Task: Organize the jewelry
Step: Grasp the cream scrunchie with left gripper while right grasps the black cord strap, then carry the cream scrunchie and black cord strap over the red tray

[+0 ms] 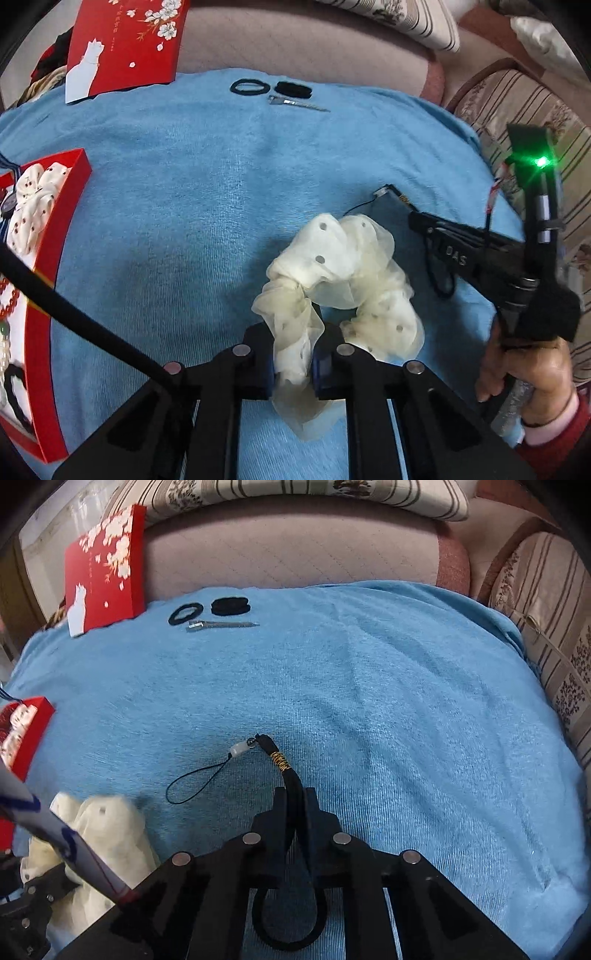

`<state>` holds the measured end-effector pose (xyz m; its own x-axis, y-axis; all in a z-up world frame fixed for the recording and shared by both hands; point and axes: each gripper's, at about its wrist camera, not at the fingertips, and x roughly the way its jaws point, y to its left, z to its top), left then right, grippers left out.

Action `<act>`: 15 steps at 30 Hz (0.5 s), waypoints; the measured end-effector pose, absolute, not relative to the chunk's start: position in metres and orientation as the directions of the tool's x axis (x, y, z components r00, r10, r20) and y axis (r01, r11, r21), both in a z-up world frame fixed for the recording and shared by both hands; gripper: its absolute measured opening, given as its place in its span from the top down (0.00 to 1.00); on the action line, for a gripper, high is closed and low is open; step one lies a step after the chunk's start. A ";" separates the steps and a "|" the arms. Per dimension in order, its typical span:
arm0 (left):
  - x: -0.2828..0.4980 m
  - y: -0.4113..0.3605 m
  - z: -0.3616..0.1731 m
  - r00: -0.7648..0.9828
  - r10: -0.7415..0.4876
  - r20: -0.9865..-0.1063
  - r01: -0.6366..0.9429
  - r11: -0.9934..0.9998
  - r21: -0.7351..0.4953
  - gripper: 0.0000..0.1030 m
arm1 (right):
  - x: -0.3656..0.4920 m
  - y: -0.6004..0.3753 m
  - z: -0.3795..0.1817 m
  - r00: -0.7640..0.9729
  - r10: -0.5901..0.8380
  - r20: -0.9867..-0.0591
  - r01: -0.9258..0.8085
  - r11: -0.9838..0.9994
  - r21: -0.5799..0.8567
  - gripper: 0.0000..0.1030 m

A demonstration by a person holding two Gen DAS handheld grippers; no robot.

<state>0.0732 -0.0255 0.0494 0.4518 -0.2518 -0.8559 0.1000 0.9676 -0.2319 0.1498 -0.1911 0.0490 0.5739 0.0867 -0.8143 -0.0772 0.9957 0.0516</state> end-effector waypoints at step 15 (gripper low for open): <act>-0.006 -0.003 0.133 0.569 -0.249 -0.784 0.112 0.968 -0.225 0.88 | 0.083 -0.197 0.116 0.662 0.161 -0.732 -0.103 0.987 0.125 0.92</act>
